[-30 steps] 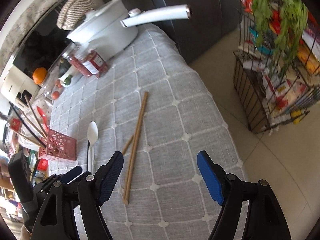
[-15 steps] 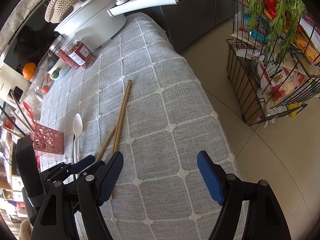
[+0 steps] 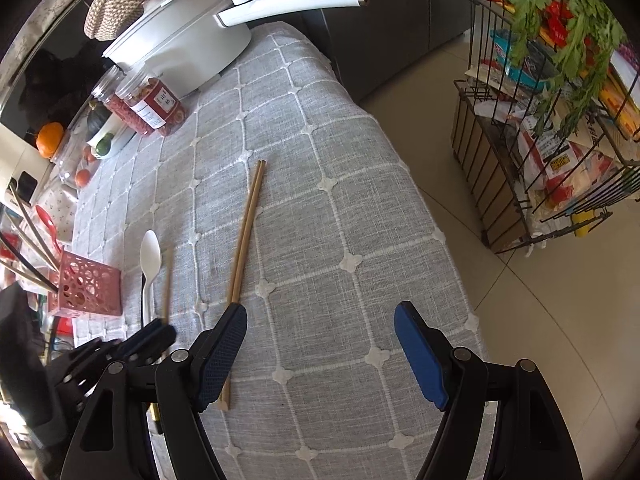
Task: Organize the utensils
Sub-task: 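Grasp and lift a long wooden chopstick with the left gripper while the right gripper approaches the paired wooden chopsticks, then carry the wooden chopstick toward the basket with the left gripper while the right gripper grasps the paired wooden chopsticks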
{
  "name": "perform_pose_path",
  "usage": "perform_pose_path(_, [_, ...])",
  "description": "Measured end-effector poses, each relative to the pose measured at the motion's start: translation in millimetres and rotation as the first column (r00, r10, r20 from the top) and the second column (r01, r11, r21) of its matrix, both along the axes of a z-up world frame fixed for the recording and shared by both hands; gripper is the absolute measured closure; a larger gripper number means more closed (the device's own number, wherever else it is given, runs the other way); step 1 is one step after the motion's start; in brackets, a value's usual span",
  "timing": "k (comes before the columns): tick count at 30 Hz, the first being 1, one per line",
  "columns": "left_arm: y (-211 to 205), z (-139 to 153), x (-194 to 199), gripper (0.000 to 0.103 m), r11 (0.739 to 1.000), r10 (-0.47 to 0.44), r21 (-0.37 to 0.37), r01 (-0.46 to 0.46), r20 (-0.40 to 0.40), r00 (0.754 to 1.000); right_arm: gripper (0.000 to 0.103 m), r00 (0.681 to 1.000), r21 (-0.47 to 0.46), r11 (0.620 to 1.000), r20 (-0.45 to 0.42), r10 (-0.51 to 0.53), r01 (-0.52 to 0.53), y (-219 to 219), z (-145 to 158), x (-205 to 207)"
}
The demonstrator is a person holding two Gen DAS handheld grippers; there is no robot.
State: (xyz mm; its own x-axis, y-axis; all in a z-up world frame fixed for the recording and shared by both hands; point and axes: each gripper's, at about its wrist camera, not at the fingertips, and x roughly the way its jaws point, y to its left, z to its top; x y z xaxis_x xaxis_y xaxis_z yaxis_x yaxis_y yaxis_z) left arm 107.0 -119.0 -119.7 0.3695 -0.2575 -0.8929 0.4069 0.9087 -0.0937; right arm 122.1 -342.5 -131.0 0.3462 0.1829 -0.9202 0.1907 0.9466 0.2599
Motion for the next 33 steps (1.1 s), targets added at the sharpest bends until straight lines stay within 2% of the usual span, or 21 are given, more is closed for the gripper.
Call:
perform_pose_path(11, [60.5,64.3,-53.2,0.096,0.998,-0.001,-0.056,0.008,0.135,0.991,0.026,1.000,-0.001,1.000,-0.020,0.018,-0.018,35.7,-8.6,24.3])
perform_pose_path(17, [92.7,79.1,-66.7,0.096,0.997,0.048,-0.073,-0.035,0.187,0.981,0.029,0.999,-0.004,1.000,-0.044,0.017,-0.017,53.0,-24.5,46.6])
perform_pose_path(22, [113.0,80.9,-70.5,0.096,0.995,0.073,-0.083,-0.059,0.187,0.980,0.047,0.998,-0.065,0.997,-0.048,0.030,-0.033,67.6,-34.7,65.8])
perform_pose_path(27, [129.5,82.5,-71.8,0.096,0.992,0.101,-0.087,-0.086,0.187,0.977,0.057,0.997,-0.090,0.995,-0.077,0.028,-0.035,80.3,-49.5,81.1])
perform_pose_path(28, [132.3,83.1,-72.2,0.096,0.992,0.105,-0.091,-0.090,0.186,0.977,0.063,0.998,-0.110,0.994,-0.054,0.022,-0.028,82.3,-48.0,82.1])
perform_pose_path(29, [135.0,83.6,-71.5,0.096,0.991,0.112,-0.095,-0.095,0.186,0.976,0.066,0.998,-0.125,0.992,-0.060,0.024,-0.032,85.2,-49.2,84.2])
perform_pose_path(30, [137.1,83.9,-71.5,0.096,0.990,0.117,-0.097,-0.100,0.186,0.975,0.074,0.998,-0.152,0.988,-0.057,0.026,-0.034,87.8,-48.8,84.8])
perform_pose_path(32, [140.9,84.4,-71.9,0.096,0.989,0.125,-0.100,-0.108,0.189,0.974,0.082,0.997,-0.199,0.978,-0.057,0.045,-0.056,92.9,-49.4,85.7])
perform_pose_path(33, [142.4,84.6,-72.0,0.096,0.989,0.129,-0.099,-0.112,0.191,0.973,0.090,0.997,-0.210,0.975,-0.057,0.060,-0.070,94.7,-49.1,85.4])
